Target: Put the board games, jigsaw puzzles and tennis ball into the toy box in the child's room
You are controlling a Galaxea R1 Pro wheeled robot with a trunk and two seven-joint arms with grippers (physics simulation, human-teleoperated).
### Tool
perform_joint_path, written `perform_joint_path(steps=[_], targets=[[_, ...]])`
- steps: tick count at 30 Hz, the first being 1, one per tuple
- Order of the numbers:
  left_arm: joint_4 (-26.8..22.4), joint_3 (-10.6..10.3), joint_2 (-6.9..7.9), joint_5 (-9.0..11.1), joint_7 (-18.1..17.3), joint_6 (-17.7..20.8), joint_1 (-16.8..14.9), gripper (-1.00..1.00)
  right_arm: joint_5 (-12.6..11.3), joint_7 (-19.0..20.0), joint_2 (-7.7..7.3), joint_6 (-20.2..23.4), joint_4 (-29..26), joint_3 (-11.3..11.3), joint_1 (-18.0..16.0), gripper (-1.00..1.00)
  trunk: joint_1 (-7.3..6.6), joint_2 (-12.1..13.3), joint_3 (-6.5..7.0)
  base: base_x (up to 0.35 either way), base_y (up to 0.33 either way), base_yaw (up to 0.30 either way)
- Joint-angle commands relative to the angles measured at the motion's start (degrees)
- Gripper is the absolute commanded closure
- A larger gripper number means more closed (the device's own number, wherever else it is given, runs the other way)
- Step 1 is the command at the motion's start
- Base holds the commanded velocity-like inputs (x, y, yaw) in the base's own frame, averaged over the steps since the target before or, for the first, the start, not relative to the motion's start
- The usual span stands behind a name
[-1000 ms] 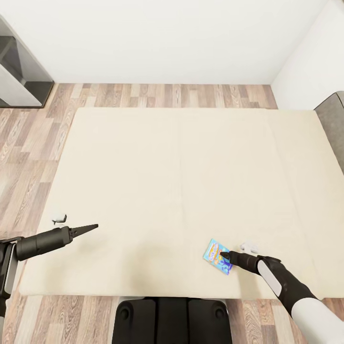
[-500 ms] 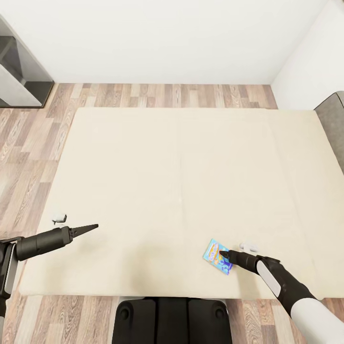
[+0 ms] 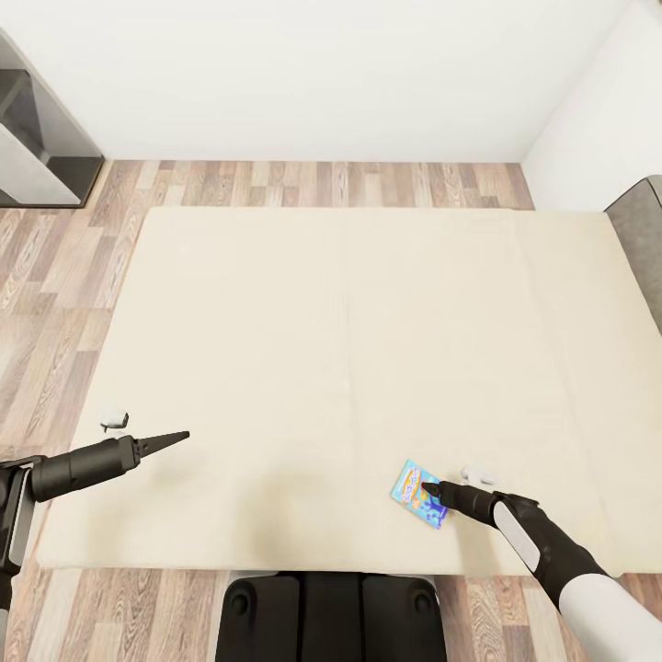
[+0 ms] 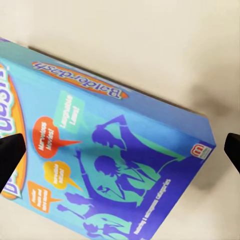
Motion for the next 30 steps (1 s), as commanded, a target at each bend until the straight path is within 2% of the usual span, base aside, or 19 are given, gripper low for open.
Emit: perform_joint_path(steps=[1,20,30], targets=[[0.0,0.0,0.00,-0.1,-0.3,0.6,0.0,-1.00,-0.2,0.0,-0.06,0.2,-0.1,0.2,0.0,-1.00,0.03,-0.1,-0.06,0.000,0.000,0.000],[0.0,0.0,0.00,-0.1,-0.3,0.6,0.0,-1.00,-0.2,0.0,0.52,0.2,-0.2,0.2,0.0,-1.00,0.03,-0.1,-0.06,0.000,0.000,0.000],[0.0,0.0,0.03,-0.1,-0.3,0.6,0.0,-1.00,-0.2,4.3,0.89,0.2,-0.2,0.2,0.0,-1.00,0.03,-0.1,-0.06,0.000,0.000,0.000]])
